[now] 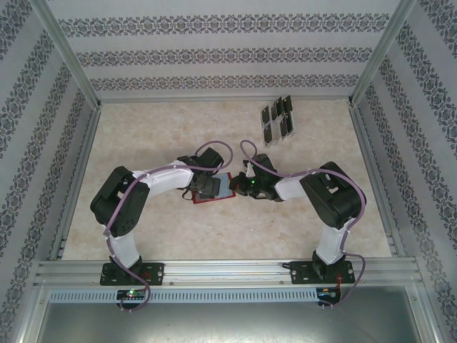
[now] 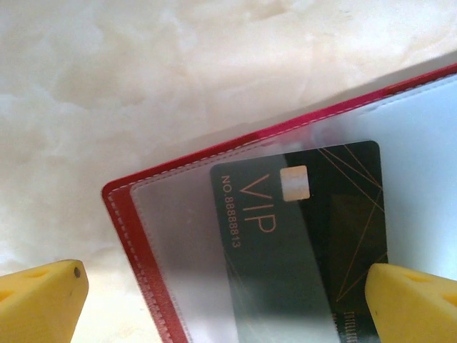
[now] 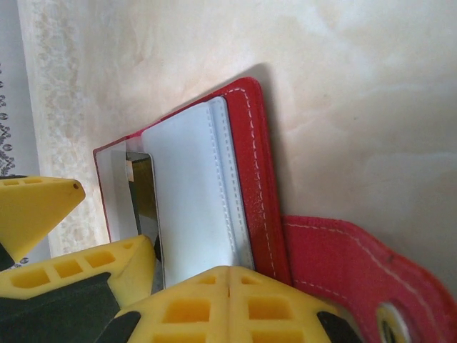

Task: Put the credit cards into the card holder

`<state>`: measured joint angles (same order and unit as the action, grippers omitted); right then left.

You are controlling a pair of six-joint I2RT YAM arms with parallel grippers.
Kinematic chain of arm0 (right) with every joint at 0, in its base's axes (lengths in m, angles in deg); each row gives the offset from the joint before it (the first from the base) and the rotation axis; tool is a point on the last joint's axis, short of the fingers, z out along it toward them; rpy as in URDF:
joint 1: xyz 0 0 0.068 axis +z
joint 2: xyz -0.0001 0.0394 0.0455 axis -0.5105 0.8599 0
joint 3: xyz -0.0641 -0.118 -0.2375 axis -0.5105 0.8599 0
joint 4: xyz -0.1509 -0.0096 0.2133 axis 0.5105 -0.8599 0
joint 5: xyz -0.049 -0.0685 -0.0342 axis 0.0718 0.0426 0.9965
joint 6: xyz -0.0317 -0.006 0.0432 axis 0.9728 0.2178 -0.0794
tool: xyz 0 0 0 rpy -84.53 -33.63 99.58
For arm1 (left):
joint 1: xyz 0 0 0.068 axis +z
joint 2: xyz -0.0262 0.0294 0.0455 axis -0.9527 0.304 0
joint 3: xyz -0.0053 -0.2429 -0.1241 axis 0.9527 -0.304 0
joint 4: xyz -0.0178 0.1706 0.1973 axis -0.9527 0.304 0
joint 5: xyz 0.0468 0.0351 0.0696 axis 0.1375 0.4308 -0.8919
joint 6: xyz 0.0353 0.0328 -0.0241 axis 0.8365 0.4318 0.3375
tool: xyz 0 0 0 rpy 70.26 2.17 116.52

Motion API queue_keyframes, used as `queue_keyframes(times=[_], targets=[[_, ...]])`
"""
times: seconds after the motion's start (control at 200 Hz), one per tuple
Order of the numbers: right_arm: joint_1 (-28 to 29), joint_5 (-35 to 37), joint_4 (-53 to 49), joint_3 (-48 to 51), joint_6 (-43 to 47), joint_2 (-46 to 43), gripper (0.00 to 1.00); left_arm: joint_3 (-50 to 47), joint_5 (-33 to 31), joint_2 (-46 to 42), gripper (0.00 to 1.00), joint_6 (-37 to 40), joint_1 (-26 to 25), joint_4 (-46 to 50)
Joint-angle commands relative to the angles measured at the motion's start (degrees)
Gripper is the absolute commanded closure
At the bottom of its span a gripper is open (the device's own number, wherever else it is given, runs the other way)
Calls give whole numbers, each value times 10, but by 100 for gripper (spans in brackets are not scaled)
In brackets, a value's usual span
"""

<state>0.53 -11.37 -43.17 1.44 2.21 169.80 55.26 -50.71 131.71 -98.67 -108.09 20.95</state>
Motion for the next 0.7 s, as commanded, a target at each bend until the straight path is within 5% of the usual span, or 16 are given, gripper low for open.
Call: queue_keyframes(times=[0.0, 0.695], targets=[[-8, 14, -15, 9, 0, 12, 100, -6, -22, -17, 0, 8, 11, 27], [-7, 13, -15, 10, 0, 14, 100, 40, 3, 40, 0, 8, 15, 0]])
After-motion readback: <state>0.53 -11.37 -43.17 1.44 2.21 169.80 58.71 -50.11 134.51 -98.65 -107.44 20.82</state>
